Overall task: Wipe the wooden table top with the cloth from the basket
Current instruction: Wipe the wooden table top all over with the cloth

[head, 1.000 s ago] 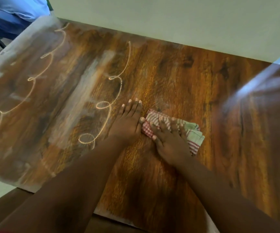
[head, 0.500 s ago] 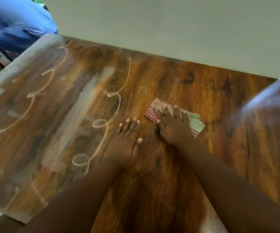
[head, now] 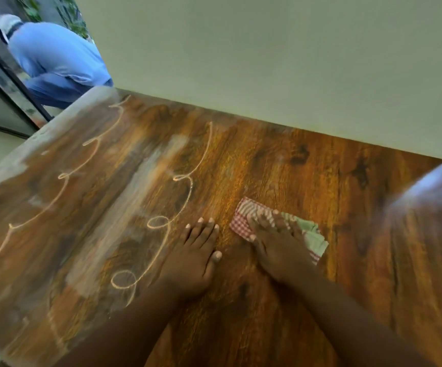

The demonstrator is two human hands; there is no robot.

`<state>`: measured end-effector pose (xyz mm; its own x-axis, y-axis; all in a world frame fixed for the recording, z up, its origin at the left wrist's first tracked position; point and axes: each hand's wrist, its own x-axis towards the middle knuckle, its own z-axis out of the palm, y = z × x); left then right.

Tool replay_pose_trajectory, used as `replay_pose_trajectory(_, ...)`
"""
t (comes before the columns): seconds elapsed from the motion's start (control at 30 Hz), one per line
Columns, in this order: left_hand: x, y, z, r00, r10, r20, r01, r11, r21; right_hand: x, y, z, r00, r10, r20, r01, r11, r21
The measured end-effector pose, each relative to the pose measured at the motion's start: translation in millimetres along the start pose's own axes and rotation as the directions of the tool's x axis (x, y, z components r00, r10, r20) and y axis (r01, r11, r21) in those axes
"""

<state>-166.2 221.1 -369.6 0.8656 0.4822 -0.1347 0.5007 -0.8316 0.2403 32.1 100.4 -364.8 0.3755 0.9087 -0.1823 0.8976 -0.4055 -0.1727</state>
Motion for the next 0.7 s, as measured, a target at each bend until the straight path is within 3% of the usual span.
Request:
replay_pose_trajectory(0.17,7.3,5.9,-14.3,1.0,-0.018,-0.019,0.019,0.999,0.047,61.6,12.0,-22.6,0.994,0.086,0.068,-0.087,0.996,0.001)
replay_pose_trajectory(0.43,85.0,11.8,-27.4,0.994,-0.042,-0.105,0.058,0.986,0.157,-11.8,-4.1,-6.3,0.989,-0.145,0.002,0.144,0.988,-0.046)
replay_pose_trajectory(0.7,129.3,3.8,-19.5,0.993,-0.036,-0.111,0.044,0.997,0.068,103.7,51.2,-21.5,0.996,0.074,-0.049,-0.073,0.997,0.022)
